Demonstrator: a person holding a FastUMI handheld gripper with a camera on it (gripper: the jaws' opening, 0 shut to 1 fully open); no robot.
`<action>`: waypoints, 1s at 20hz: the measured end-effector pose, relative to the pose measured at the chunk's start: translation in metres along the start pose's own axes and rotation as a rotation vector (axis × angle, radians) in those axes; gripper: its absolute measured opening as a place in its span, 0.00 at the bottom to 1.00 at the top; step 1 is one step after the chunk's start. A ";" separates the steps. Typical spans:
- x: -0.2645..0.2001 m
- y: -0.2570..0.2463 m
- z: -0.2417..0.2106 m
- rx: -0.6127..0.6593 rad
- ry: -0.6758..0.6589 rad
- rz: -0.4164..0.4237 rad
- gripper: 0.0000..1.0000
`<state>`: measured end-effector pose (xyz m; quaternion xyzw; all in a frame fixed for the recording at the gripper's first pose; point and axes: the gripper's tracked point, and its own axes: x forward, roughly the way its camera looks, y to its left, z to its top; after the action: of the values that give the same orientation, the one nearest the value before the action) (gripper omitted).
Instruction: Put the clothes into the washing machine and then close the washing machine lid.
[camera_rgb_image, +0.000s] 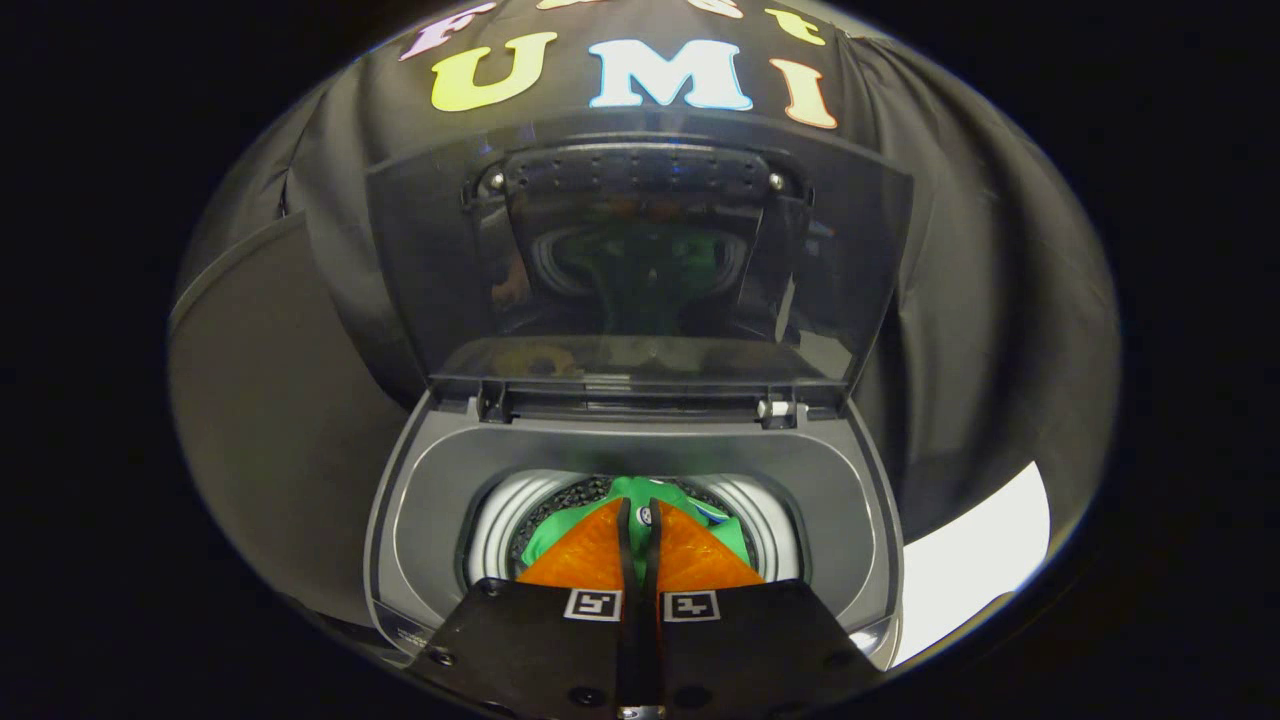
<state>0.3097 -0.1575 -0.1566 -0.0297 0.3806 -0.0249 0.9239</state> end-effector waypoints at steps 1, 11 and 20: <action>0.005 0.000 -0.005 0.004 0.010 -0.001 0.02; 0.035 0.001 -0.039 0.027 0.084 -0.014 0.02; 0.034 0.001 -0.039 0.041 0.073 -0.037 0.56</action>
<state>0.3064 -0.1597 -0.2080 -0.0169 0.4130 -0.0509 0.9091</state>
